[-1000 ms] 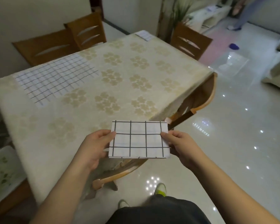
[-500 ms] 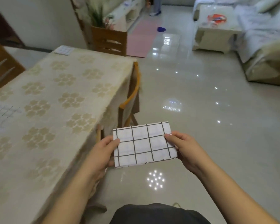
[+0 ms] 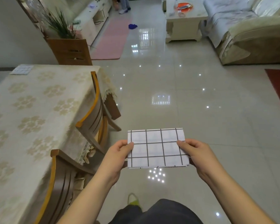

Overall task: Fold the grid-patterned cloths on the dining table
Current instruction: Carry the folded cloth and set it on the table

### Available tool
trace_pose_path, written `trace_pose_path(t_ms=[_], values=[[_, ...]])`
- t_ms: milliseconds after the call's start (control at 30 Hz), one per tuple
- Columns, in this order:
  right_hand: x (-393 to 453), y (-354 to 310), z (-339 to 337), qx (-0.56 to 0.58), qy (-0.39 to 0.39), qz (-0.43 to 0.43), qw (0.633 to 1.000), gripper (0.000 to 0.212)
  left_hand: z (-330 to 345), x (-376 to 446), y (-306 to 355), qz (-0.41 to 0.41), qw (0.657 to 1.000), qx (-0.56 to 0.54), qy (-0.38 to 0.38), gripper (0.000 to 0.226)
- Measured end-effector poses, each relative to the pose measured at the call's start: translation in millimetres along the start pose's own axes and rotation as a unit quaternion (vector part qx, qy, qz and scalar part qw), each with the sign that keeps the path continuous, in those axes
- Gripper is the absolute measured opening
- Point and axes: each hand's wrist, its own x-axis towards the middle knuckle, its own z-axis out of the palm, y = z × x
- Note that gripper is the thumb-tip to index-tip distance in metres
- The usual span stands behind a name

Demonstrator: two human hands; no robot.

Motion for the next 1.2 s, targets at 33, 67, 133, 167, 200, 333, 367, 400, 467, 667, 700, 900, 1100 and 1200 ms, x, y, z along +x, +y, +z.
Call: trace_pose_path(t_ms=[33,67,133,167,200,333,367,400,467,667,700,900,1100,1200], values=[[5.0,-1.1,-1.2,0.004,0.005,0.005,1.000,0.012,0.9,4.0,2.2,-0.002,1.000,0.004,-0.002,0.018],[10.1,-2.7,-2.1,0.007,0.007,0.009,1.000,0.013,1.8,8.9,4.4,-0.004,1.000,0.006,-0.004,0.018],[21.5,-7.2,-1.6,0.007,0.008,0.013,1.000,0.012,2.9,21.9,8.6,-0.012,1.000,0.003,-0.002,0.019],[26.8,-9.6,-0.6,0.006,0.007,0.014,1.000,0.012,2.8,29.2,10.8,-0.016,1.000,0.000,-0.002,0.019],[31.9,-12.9,1.1,0.005,0.002,0.016,1.000,0.012,2.4,37.0,13.1,-0.018,1.000,-0.002,-0.003,0.019],[57.9,-28.6,9.1,0.002,-0.012,0.024,1.000,0.014,-3.9,69.4,23.6,-0.024,1.000,-0.019,0.002,0.018],[67.3,-33.6,13.8,-0.001,-0.015,0.025,1.000,0.015,-7.2,79.0,25.8,-0.026,0.999,-0.029,0.004,0.018],[80.3,-38.9,21.5,-0.010,-0.020,0.026,0.999,0.015,-12.9,92.2,26.9,-0.027,0.999,-0.043,0.008,0.017],[105.9,-50.7,40.7,-0.024,-0.019,0.029,0.999,0.015,-24.6,120.9,32.2,-0.028,0.998,-0.060,0.017,0.015],[174.0,-97.1,106.3,-0.060,-0.023,-0.002,0.998,0.013,-61.9,195.1,62.9,-0.044,0.994,-0.093,0.038,0.015],[183.3,-104.3,114.4,-0.062,-0.022,-0.013,0.998,0.014,-66.9,205.2,70.8,-0.039,0.994,-0.094,0.034,0.016],[231.3,-138.5,132.9,-0.072,-0.016,-0.033,0.997,0.015,-78.5,259.6,111.0,-0.004,0.997,-0.074,0.027,0.015],[297.6,-165.7,124.7,-0.058,-0.023,-0.011,0.998,0.012,-61.9,320.4,141.9,-0.008,0.997,-0.066,0.027,0.014],[338.5,-185.6,116.0,-0.051,-0.032,-0.009,0.998,0.011,-46.2,355.7,162.6,-0.002,0.997,-0.068,0.036,0.015]])
